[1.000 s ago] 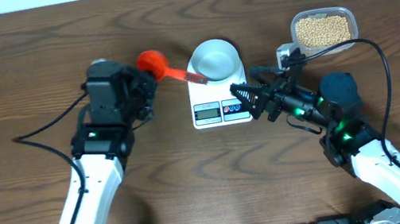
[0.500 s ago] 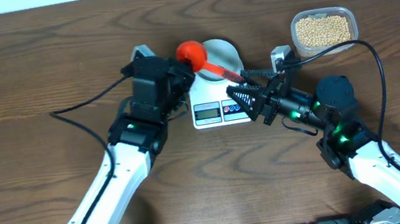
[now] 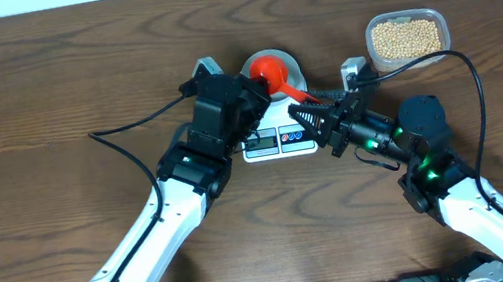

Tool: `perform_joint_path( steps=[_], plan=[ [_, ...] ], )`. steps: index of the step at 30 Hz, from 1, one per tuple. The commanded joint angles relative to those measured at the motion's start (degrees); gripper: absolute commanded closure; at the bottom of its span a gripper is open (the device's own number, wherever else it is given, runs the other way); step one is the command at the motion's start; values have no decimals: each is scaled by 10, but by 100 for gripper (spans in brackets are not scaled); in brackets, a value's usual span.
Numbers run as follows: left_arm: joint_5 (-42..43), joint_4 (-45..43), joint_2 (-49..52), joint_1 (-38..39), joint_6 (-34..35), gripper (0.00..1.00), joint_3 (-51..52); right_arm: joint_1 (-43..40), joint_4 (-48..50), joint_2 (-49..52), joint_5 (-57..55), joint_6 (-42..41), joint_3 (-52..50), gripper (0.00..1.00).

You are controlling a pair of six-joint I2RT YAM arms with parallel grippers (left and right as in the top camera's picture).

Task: Scoop item into bowl and weigh 50g on scale
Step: 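Grasp the scoop handle with the right gripper above the scale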

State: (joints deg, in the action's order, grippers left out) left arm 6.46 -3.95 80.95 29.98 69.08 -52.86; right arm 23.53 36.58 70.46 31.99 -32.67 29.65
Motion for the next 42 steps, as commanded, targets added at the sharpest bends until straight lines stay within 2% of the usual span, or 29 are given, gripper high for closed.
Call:
perform_joint_path(
  steps=[1, 17, 22, 25, 28, 34, 39, 42],
  plan=[
    [-5, -2, 2, 13, 1, 93, 0, 5, 1, 1, 0, 1, 12, 65],
    [-3, 0, 2, 21, 0, 93, 0, 4, 5, 1, -21, 2, 12, 99],
    [0, 4, 2, 21, 0, 93, 0, 4, 5, 1, -21, 1, 12, 99],
    [0, 7, 2, 21, 0, 93, 0, 4, 5, 1, -21, 1, 12, 87],
    [0, 11, 2, 21, 0, 93, 0, 4, 5, 1, -21, 1, 12, 83],
    [0, 11, 2, 21, 0, 92, 0, 4, 5, 1, -30, 1, 12, 89],
    [2, 13, 2, 21, 0, 93, 0, 4, 5, 1, -30, 1, 12, 99],
    [2, 16, 2, 21, 0, 93, 0, 4, 5, 1, -30, 2, 12, 99]
  ],
)
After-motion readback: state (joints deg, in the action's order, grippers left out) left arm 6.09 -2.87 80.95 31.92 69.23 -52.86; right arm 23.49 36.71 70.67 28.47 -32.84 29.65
